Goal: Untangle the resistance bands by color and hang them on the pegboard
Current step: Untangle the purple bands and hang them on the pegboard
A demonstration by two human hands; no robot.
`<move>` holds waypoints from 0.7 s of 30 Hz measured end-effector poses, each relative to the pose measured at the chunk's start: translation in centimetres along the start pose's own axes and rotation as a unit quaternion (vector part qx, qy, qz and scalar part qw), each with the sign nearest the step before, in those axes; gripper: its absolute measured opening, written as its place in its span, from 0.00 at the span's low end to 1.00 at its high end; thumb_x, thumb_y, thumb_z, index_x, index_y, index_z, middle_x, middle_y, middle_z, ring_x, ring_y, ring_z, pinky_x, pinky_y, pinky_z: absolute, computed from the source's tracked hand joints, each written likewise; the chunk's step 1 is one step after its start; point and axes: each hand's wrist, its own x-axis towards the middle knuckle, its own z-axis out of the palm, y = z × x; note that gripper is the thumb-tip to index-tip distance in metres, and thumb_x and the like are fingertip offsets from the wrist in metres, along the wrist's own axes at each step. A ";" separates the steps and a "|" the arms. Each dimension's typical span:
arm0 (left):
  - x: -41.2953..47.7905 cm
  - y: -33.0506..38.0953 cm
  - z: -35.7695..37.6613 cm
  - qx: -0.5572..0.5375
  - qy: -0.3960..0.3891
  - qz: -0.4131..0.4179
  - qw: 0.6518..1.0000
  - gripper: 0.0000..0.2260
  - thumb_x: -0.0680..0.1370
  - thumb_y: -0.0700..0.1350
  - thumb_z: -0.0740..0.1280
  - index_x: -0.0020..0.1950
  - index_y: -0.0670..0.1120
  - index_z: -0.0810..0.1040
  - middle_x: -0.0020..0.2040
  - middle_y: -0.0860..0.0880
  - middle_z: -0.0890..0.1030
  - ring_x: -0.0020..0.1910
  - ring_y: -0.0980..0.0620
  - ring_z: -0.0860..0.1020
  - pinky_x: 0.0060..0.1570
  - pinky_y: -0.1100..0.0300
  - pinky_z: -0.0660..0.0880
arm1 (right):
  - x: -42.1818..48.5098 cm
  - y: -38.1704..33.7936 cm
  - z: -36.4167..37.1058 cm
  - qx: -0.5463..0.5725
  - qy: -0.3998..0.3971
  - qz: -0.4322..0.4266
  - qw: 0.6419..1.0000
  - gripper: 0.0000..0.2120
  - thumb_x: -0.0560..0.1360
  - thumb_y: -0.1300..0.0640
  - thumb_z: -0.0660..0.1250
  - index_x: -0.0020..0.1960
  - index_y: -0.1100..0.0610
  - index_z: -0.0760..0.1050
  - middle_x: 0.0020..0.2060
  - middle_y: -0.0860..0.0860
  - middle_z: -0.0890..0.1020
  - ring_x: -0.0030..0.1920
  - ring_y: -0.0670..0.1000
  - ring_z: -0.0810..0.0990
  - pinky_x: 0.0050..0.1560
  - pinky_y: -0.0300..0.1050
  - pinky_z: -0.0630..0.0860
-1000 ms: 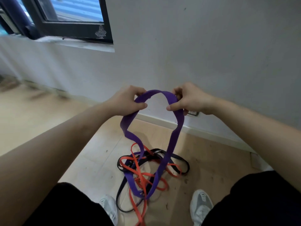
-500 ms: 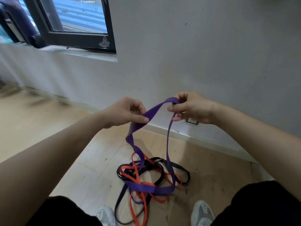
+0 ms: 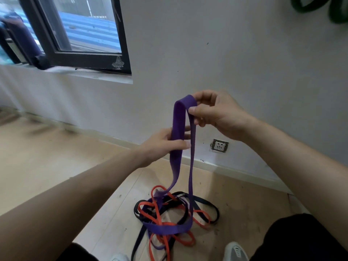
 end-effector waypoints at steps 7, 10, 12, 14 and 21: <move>2.4 1.1 3.2 -0.008 -0.002 0.041 0.999 0.13 0.81 0.45 0.69 0.65 0.54 0.78 0.58 0.55 0.85 0.60 0.58 0.82 0.62 0.55 0.77 | -0.2 -1.4 -2.2 0.013 0.027 -0.054 0.998 0.06 0.75 0.67 0.71 0.50 0.59 0.77 0.39 0.53 0.77 0.33 0.49 0.74 0.38 0.42 0.74; 3.1 1.0 4.1 0.009 -0.020 0.044 0.999 0.14 0.79 0.47 0.71 0.64 0.55 0.76 0.57 0.53 0.86 0.59 0.56 0.83 0.59 0.55 0.79 | -0.3 -1.4 -3.4 0.027 0.076 -0.068 0.994 0.08 0.74 0.64 0.73 0.45 0.56 0.75 0.37 0.54 0.75 0.30 0.49 0.71 0.34 0.40 0.72; 3.5 0.8 4.4 0.026 -0.013 0.042 0.999 0.15 0.78 0.48 0.73 0.63 0.52 0.75 0.56 0.50 0.86 0.58 0.54 0.83 0.59 0.53 0.80 | -0.4 -1.3 -4.2 0.033 0.106 -0.078 0.991 0.07 0.75 0.63 0.73 0.45 0.57 0.75 0.37 0.54 0.74 0.31 0.49 0.70 0.33 0.41 0.71; 3.8 0.7 4.5 0.030 -0.002 0.037 0.999 0.17 0.78 0.47 0.73 0.64 0.49 0.74 0.56 0.48 0.85 0.56 0.51 0.84 0.59 0.50 0.81 | -0.6 -1.1 -5.1 0.038 0.133 -0.084 0.987 0.05 0.76 0.62 0.72 0.46 0.57 0.75 0.38 0.53 0.75 0.32 0.49 0.71 0.33 0.42 0.72; 4.5 0.7 1.9 0.168 0.051 0.046 0.983 0.11 0.77 0.41 0.72 0.58 0.48 0.78 0.48 0.45 0.84 0.47 0.46 0.85 0.50 0.44 0.83 | -1.2 0.8 -8.1 0.026 0.166 -0.082 0.982 0.05 0.80 0.64 0.67 0.54 0.62 0.79 0.38 0.51 0.81 0.33 0.49 0.79 0.45 0.44 0.79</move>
